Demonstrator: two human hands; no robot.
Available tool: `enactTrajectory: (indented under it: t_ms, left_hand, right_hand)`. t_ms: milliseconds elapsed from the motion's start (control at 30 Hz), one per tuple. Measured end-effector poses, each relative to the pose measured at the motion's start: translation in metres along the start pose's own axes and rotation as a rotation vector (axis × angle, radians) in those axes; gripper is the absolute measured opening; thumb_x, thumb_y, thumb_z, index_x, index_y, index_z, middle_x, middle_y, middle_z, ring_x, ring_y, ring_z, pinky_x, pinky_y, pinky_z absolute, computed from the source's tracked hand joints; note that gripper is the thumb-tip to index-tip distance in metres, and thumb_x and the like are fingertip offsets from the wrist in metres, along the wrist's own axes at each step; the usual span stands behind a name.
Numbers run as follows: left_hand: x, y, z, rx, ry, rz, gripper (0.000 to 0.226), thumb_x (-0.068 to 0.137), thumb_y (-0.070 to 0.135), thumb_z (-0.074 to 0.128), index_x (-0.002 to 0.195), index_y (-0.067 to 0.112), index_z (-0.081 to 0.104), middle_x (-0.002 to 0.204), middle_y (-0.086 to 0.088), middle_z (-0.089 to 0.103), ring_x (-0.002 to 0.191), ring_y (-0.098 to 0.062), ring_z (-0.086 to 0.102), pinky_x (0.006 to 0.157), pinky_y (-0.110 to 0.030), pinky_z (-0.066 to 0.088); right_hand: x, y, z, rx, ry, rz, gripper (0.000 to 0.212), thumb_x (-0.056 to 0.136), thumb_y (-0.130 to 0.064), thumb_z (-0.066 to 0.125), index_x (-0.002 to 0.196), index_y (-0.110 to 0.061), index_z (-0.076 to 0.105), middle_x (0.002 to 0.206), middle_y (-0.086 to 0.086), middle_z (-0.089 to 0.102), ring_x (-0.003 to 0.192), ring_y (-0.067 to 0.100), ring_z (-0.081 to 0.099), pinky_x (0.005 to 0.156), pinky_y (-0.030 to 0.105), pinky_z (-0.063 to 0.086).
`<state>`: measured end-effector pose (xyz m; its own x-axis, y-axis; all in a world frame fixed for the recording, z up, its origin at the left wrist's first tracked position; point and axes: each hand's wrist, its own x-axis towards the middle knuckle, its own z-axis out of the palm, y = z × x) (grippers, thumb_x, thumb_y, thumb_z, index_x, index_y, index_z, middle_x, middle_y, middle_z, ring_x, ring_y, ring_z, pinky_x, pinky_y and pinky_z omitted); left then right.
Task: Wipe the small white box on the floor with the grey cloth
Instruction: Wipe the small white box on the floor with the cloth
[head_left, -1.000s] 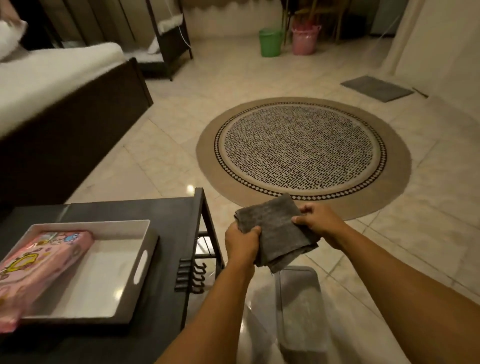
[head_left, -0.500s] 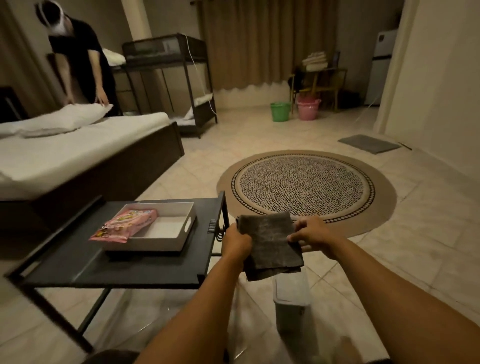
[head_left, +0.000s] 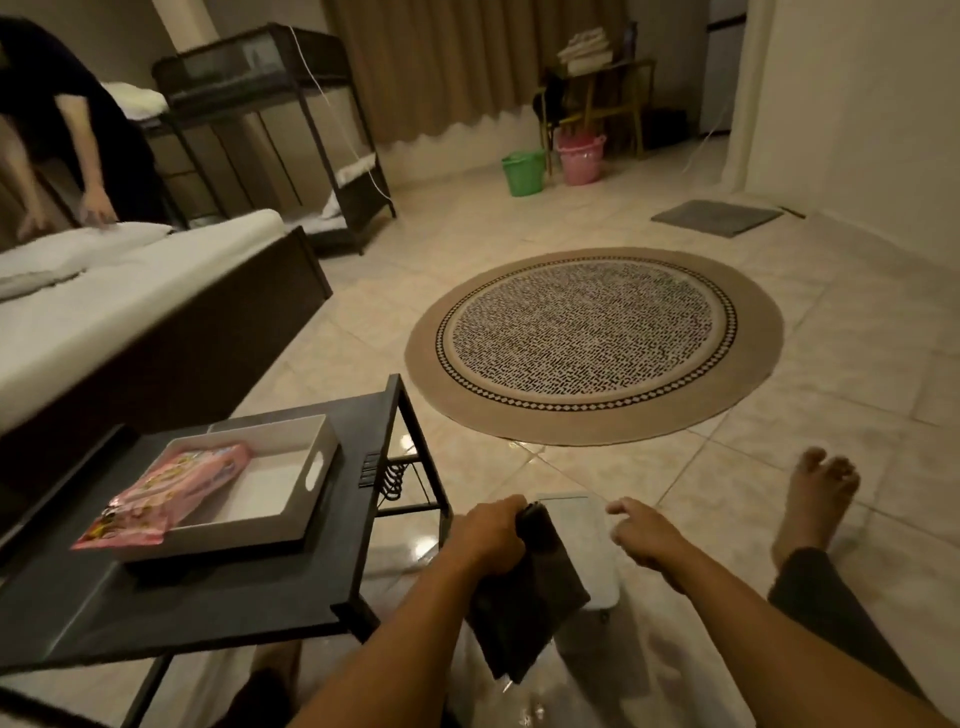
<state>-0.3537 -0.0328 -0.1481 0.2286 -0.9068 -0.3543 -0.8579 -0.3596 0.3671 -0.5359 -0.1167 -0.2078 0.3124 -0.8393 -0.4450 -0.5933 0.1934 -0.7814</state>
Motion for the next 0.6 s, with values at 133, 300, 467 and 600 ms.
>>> enactTrajectory:
  t_ms: [133, 300, 467, 600]
  left_hand:
    - [0.049, 0.004, 0.012, 0.204, -0.108, 0.088, 0.036, 0.091, 0.012, 0.053, 0.126, 0.021, 0.051, 0.125, -0.01, 0.062, 0.117, -0.032, 0.054, 0.106, -0.051, 0.026]
    - [0.089, -0.004, 0.024, 0.229, -0.218, 0.111, 0.036, 0.091, 0.011, 0.05, 0.127, 0.017, 0.052, 0.128, -0.012, 0.059, 0.12, -0.033, 0.051, 0.108, -0.053, 0.02]
    - [0.109, -0.018, 0.04, 0.226, -0.249, 0.108, 0.028, 0.089, 0.012, 0.05, 0.116, 0.017, 0.055, 0.123, -0.011, 0.062, 0.118, -0.033, 0.052, 0.108, -0.056, 0.018]
    - [0.113, -0.025, 0.053, 0.258, -0.221, 0.11, 0.032, 0.088, 0.015, 0.054, 0.12, 0.017, 0.05, 0.118, -0.011, 0.063, 0.115, -0.033, 0.054, 0.108, -0.054, 0.017]
  right_hand:
    - [0.047, 0.021, 0.013, -0.073, -0.005, 0.055, 0.062, 0.096, -0.007, 0.047, 0.154, -0.013, 0.025, 0.156, 0.018, 0.036, 0.138, 0.035, 0.041, 0.107, 0.043, 0.04]
    - [0.077, 0.035, 0.035, -0.065, -0.054, 0.068, 0.066, 0.097, -0.024, 0.056, 0.155, -0.019, 0.026, 0.151, 0.015, 0.045, 0.129, 0.033, 0.051, 0.096, 0.038, 0.046]
    - [0.083, 0.045, 0.046, 0.037, -0.106, 0.045, 0.06, 0.091, -0.013, 0.059, 0.147, -0.021, 0.04, 0.094, 0.007, 0.063, 0.081, 0.022, 0.063, 0.065, 0.036, 0.058]
    - [0.076, 0.049, 0.06, 0.031, -0.145, -0.003, 0.066, 0.093, -0.003, 0.053, 0.153, -0.024, 0.034, 0.088, 0.013, 0.059, 0.072, 0.027, 0.06, 0.059, 0.038, 0.058]
